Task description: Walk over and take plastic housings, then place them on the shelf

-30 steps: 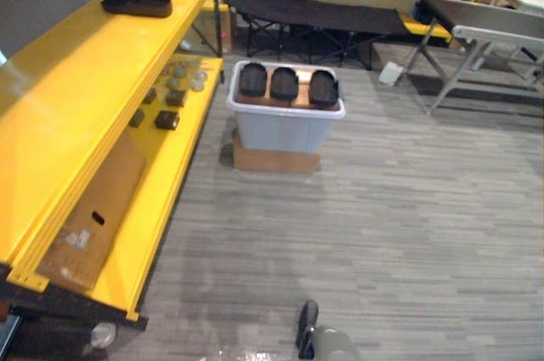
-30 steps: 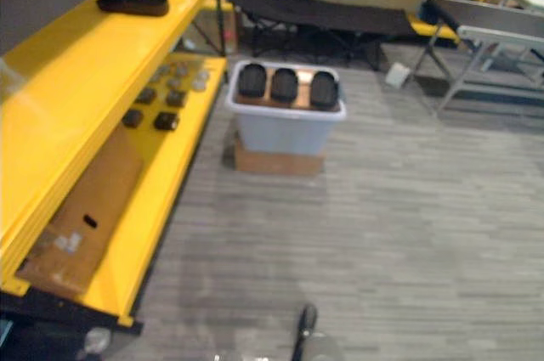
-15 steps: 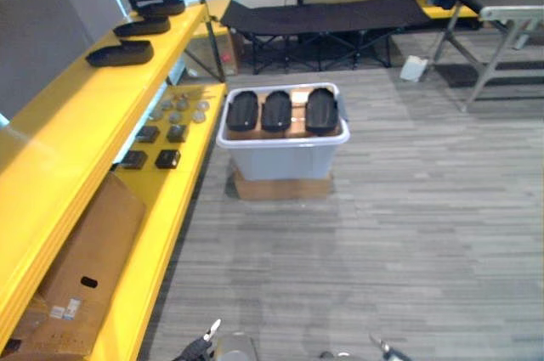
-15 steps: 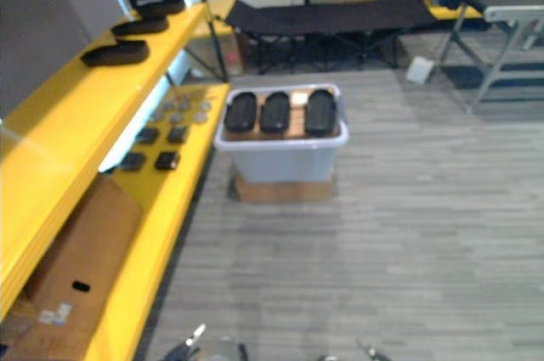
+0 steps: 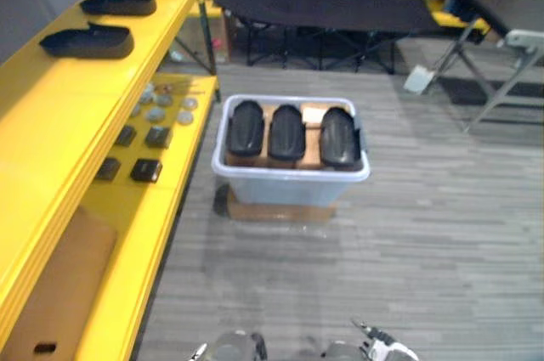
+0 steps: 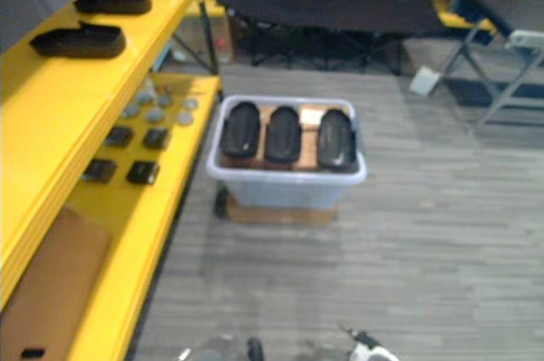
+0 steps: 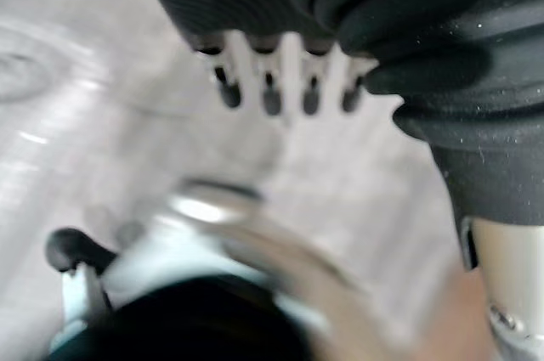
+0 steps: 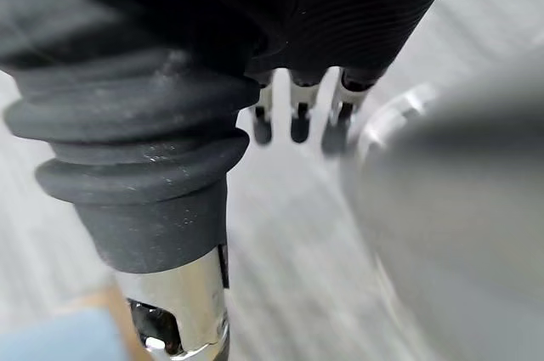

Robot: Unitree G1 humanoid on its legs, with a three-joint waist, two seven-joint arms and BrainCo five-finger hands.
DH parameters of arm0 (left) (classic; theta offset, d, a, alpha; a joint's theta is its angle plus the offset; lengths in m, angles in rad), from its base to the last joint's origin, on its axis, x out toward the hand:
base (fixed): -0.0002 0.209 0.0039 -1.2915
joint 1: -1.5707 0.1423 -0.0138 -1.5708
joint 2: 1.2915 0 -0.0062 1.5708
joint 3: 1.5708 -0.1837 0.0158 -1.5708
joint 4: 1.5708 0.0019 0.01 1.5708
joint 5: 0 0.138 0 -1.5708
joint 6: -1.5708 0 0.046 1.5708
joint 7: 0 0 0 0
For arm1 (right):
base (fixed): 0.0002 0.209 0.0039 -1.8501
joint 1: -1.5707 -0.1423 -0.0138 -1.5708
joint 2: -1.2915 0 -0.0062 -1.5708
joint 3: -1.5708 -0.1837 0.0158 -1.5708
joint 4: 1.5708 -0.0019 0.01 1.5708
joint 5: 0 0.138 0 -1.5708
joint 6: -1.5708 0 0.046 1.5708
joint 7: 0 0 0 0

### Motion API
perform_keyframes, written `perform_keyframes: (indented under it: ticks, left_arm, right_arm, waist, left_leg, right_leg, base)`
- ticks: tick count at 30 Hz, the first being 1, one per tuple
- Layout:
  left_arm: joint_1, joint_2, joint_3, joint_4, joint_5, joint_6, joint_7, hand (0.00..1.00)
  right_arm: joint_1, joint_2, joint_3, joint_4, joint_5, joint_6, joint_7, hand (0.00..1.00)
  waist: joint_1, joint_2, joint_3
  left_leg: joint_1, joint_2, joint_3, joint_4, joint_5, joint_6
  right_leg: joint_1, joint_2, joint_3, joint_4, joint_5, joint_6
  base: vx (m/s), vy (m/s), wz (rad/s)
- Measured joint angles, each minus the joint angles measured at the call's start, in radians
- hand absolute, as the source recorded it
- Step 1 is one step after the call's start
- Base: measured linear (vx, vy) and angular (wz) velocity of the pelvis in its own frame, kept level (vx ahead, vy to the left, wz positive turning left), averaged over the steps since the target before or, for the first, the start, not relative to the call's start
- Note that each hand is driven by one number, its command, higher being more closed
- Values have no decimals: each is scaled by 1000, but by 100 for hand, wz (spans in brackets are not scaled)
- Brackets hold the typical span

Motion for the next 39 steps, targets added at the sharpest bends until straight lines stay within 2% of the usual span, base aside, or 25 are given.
perform_keyframes:
  ticks: [1, 2, 3, 4, 5, 6, 7, 8, 10, 11, 14, 15, 17, 18, 19, 20, 21, 23, 24, 26, 29, 31, 33, 35, 39]
  left_arm:
    - [-12, 2, -2, -11, -1, -5, -2, 0]
    - [-44, 12, -22, -33, -5, -14, -7, 0]
    - [-82, 13, -43, -33, -25, -21, -23, 0]
    - [-99, 11, -50, -33, -32, -22, -31, 0]
    - [-109, 13, -66, -33, -38, -22, -43, 0]
    - [-107, 19, -67, -34, -38, -22, -44, 0]
    - [-103, 2, -60, -27, -37, -23, -38, 0]
    - [-88, -29, -61, -28, -37, -21, -39, 0]
    - [-74, -86, -65, -22, -41, -21, -31, 0]
    - [-74, -99, -66, -14, -46, -22, -31, 0]
    - [-67, -83, -54, -18, -60, -44, -30, 0]
    - [-66, -74, -59, -20, -67, -53, -18, 0]
    - [-61, -68, -66, -25, -68, -61, -12, 0]
    - [-65, -68, -72, -26, -66, -63, -11, 0]
    - [-70, -67, -80, -25, -62, -67, -11, 0]
    - [-69, -64, -81, -25, -58, -70, -13, 0]
    - [-71, -45, -106, -21, -45, -66, -13, 0]
    - [-82, -24, -130, -18, -16, -56, -10, 0]
    - [-95, -9, -160, -19, 21, -54, -14, 0]
    - [-100, -4, -190, -28, 81, -51, -22, 0]
    - [-108, 5, -217, -28, 139, -50, -9, 0]
    - [-110, 6, -226, -28, 138, -51, -11, 0]
    - [-110, 7, -225, -27, 147, -57, -12, 0]
    - [-105, 6, -222, -28, 191, -87, -15, 0]
    - [-91, 5, -220, -30, 208, -122, -17, 0]
  right_arm:
    - [1, 6, 0, 0, 1, -2, 0, 0]
    - [7, 17, 8, 3, 2, 1, 0, 0]
    - [20, 24, 0, 5, 15, 2, 2, 0]
    - [28, 22, 4, 6, 13, 2, 1, 0]
    - [50, 30, 9, 6, 14, 1, 1, 0]
    - [60, 39, 19, 6, 14, 0, 1, 0]
    - [56, 25, 26, 6, 22, 0, 2, 0]
    - [51, -5, 43, 4, 22, 0, 3, 0]
    - [23, -33, 68, 5, 21, 2, 3, 0]
    - [16, -37, 83, 5, 20, 3, 4, 0]
    - [20, -34, 143, 9, -12, 2, 5, 0]
    - [23, -31, 156, 7, -50, -17, 18, 0]
    - [31, -31, 157, -2, -102, -57, 50, 0]
    - [40, -36, 196, -35, -148, -103, 77, 0]
    - [55, -40, 241, -71, -174, -139, 95, 0]
    - [64, -36, 296, -101, -203, -174, 112, 0]
    - [69, -28, 415, -179, -230, -232, 150, 0]
    - [62, -23, 511, -243, -237, -274, 188, 0]
    - [42, -25, 641, -310, -248, -312, 247, 0]
    - [10, -30, 820, -396, -241, -357, 313, 0]
    - [-86, -24, 1086, -581, -134, -368, 385, 0]
    - [-108, 25, 1130, -666, -75, -356, 330, 0]
    - [-120, 71, 1090, -739, -52, -336, 209, 0]
    - [-136, 93, 928, -848, -47, -307, 17, 0]
    - [-123, 66, 622, -988, -49, -306, -252, 0]
  waist:
    - [-8, 4, -3]
    - [-17, 6, -4]
    - [-21, 2, -4]
    - [-24, -1, -4]
    - [-27, -17, -7]
    - [-28, -33, -7]
    - [-26, -10, -4]
    - [-21, 30, -18]
    - [-16, 67, -28]
    - [-17, 64, -26]
    - [-4, 40, -12]
    - [-6, 46, -12]
    - [-13, 47, -13]
    - [-19, 48, -13]
    - [-25, 52, -15]
    - [-24, 33, -19]
    - [-33, 3, -35]
    - [-34, -21, -35]
    - [-20, -37, -36]
    - [-4, -39, -39]
    - [4, -37, -42]
    - [14, -42, -45]
    - [17, -49, -49]
    - [15, -58, -54]
    - [0, -66, -59]
  left_leg:
    - [-1, 16, -20, 0, -5, -9]
    - [-2, 38, -57, 1, -16, -28]
    - [-2, 44, -105, 10, -32, -54]
    - [-2, 45, -131, 24, -44, -71]
    - [9, 44, -173, 49, -71, -101]
    - [26, 40, -191, 58, -87, -115]
    - [60, 72, -209, 76, -126, -125]
    - [58, 109, -206, 85, -127, -134]
    - [54, 140, -209, 91, -96, -151]
    - [35, 141, -212, 130, -72, -156]
    - [-116, 161, -210, 502, 20, -188]
    - [-162, 187, -172, 534, -43, -179]
    - [-178, 201, -107, 411, -55, -165]
    - [-192, 207, -67, 249, -21, -143]
    - [-218, 206, -70, 162, 30, -158]
    - [-211, 180, -61, 140, 44, -166]
    - [-215, 130, -61, 88, 72, -155]
    - [-231, 107, -68, 76, 83, -148]
    - [-236, 88, -70, 60, 94, -144]
    - [-231, 74, -71, 43, 98, -137]
    - [-212, 68, -72, -4, 112, -136]
    - [-196, 68, -71, -28, 117, -139]
    - [-182, 68, -70, -45, 124, -137]
    - [-172, 69, -63, -48, 126, -136]
    - [-131, 70, -11, -59, 128, -132]
  right_leg:
    - [-14, 26, -2, -108, 4, 2]
    - [-37, 67, 41, -325, 43, 15]
    - [-66, 93, 137, -487, 117, 19]
    - [-71, 100, 193, -540, 162, 20]
    - [-65, 109, 274, -590, 285, 23]
    - [-55, 109, 293, -590, 363, 6]
    - [-40, 132, 266, -537, 336, 22]
    - [-39, 167, 263, -534, 320, 2]
    - [-35, 204, 258, -550, 287, -8]
    - [-23, 208, 258, -564, 282, -11]
    - [87, 213, 263, -666, 267, -32]
    - [143, 211, 260, -707, 265, -29]
    - [174, 197, 256, -731, 268, -16]
    - [183, 181, 245, -746, 269, 1]
    - [185, 172, 233, -753, 271, 17]
    - [184, 146, 231, -758, 277, 37]
    - [177, 109, 220, -777, 295, 66]
    - [166, 88, 204, -783, 299, 73]
    - [165, 73, 193, -795, 307, 85]
    - [169, 61, 176, -800, 307, 88]
    - [169, 57, 149, -799, 311, 92]
    - [173, 60, 149, -799, 311, 92]
    - [178, 61, 149, -800, 317, 101]
    - [182, 61, 151, -801, 336, 108]
    - [187, 63, 156, -802, 363, 99]
  base:
    - [376, -122, 80]
    - [374, -174, 101]
    - [383, -205, 113]
    - [517, -360, 118]
    - [467, -365, 92]
    - [487, -403, 79]
    - [464, -328, 25]
    - [436, -289, -1]
    - [374, -252, -16]
    - [344, -307, -3]
    - [211, -162, -1]
    - [141, -34, -7]
    - [132, 26, -4]
    - [140, 116, 10]
    - [118, 150, 11]
    - [180, 203, 25]
    - [173, 161, 19]
    - [144, 126, 28]
    - [114, 97, 22]
    - [121, 64, 15]
    - [89, 14, 7]
    - [72, -4, 1]
    - [54, 11, 0]
    - [25, 41, -4]
    - [-9, 52, -32]
